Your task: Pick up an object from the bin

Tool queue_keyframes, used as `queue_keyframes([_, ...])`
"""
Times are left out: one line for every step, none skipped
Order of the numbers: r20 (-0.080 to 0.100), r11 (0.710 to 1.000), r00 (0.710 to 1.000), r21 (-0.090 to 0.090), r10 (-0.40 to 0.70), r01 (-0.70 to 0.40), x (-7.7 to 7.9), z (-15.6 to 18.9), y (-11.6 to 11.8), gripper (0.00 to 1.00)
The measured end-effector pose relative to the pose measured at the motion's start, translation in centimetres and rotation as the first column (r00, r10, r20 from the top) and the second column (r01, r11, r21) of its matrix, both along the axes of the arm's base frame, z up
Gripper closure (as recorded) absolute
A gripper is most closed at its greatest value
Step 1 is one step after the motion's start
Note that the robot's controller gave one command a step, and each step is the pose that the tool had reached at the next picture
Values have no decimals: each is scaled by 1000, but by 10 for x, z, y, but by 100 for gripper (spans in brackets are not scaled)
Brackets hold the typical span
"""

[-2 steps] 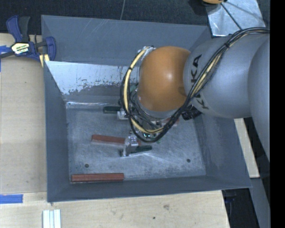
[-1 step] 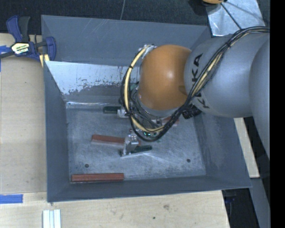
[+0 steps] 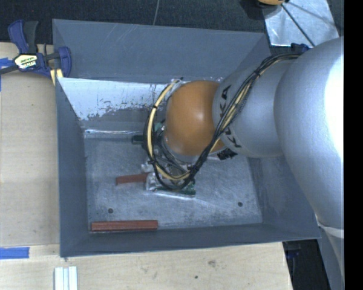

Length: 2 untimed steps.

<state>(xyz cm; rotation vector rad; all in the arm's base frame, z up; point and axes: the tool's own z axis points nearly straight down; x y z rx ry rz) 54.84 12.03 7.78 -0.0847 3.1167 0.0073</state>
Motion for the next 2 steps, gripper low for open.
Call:
queue_keyframes([0, 1000, 1000, 0, 0, 0, 0, 0, 0, 100])
queue_keyframes([-12, 999, 999, -4, 43, -43, 11, 174, -7, 100])
